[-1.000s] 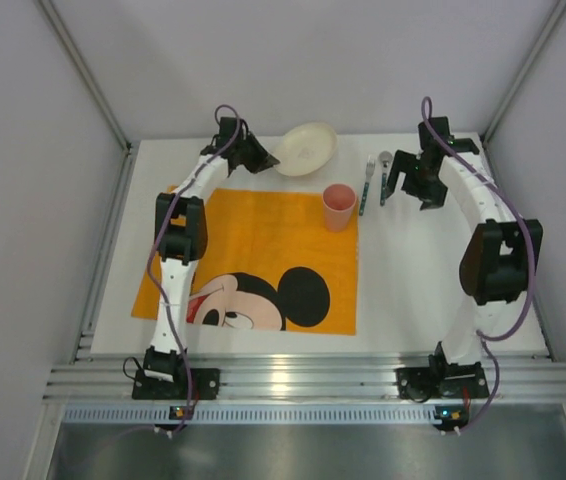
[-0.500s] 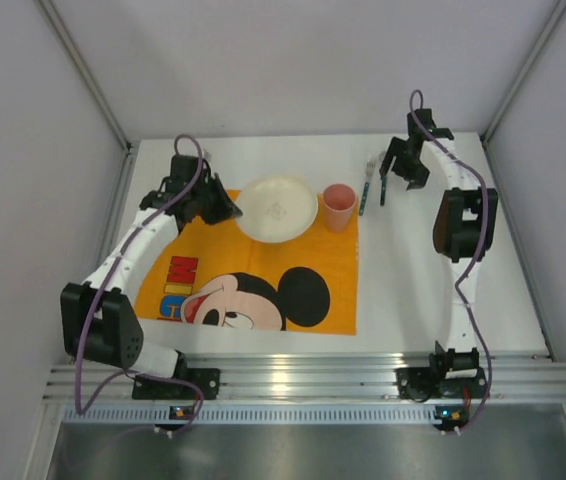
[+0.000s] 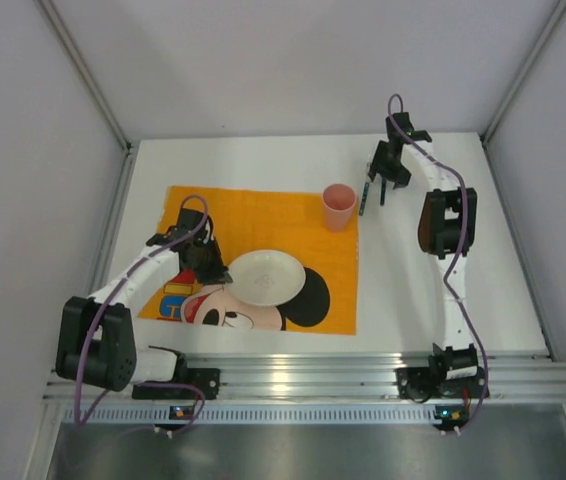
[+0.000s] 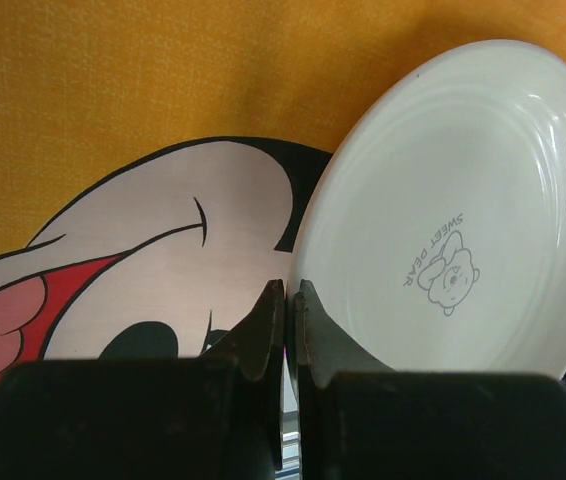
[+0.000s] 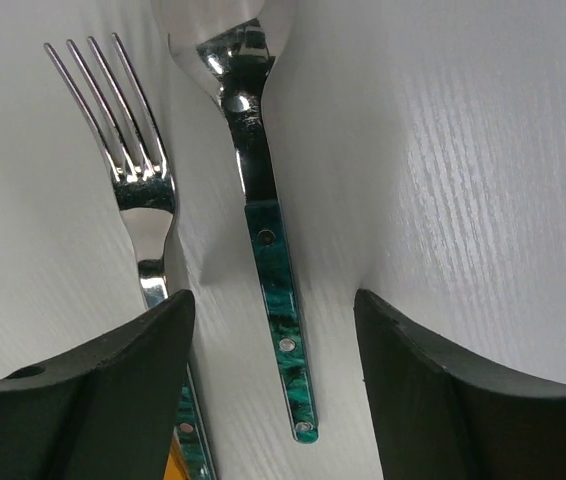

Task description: Set the dinner table for one person

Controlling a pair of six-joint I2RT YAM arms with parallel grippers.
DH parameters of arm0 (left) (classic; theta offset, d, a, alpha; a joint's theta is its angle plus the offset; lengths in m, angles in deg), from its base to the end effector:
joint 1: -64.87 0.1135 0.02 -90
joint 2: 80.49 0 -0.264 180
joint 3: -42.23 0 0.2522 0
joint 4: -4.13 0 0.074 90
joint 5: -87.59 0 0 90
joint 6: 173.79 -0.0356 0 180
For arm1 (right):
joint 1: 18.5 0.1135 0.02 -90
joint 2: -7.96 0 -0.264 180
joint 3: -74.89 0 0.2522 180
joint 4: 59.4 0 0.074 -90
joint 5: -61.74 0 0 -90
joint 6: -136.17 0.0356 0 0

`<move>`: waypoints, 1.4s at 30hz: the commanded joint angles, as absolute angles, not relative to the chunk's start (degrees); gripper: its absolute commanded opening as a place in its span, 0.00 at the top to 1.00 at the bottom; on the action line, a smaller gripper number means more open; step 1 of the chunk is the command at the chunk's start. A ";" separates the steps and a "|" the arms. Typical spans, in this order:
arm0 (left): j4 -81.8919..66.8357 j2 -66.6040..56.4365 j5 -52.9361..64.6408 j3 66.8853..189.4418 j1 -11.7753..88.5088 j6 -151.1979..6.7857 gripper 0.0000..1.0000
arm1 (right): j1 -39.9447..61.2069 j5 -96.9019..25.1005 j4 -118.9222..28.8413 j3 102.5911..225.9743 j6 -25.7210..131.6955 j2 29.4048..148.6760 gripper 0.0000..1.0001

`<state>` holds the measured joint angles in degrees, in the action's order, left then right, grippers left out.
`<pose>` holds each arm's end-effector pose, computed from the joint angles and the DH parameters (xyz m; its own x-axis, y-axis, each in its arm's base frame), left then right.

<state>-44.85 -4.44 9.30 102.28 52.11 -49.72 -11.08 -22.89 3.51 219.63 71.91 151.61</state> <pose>0.2372 -0.0611 0.2016 -0.9001 -0.3586 -0.2473 -0.2466 0.8875 -0.3893 0.5324 0.0660 0.1783 -0.8242 0.3287 -0.4612 0.3033 0.9439 0.1308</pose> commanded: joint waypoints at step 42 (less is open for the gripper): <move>-42.42 -2.01 0.14 112.50 51.95 -49.86 0.30 | 14.60 -9.27 5.43 186.93 75.43 97.53 1.00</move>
<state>-44.24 -0.26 1.03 109.58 52.03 -49.68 7.00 -8.75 3.12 191.50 72.24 102.24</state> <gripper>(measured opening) 0.693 0.055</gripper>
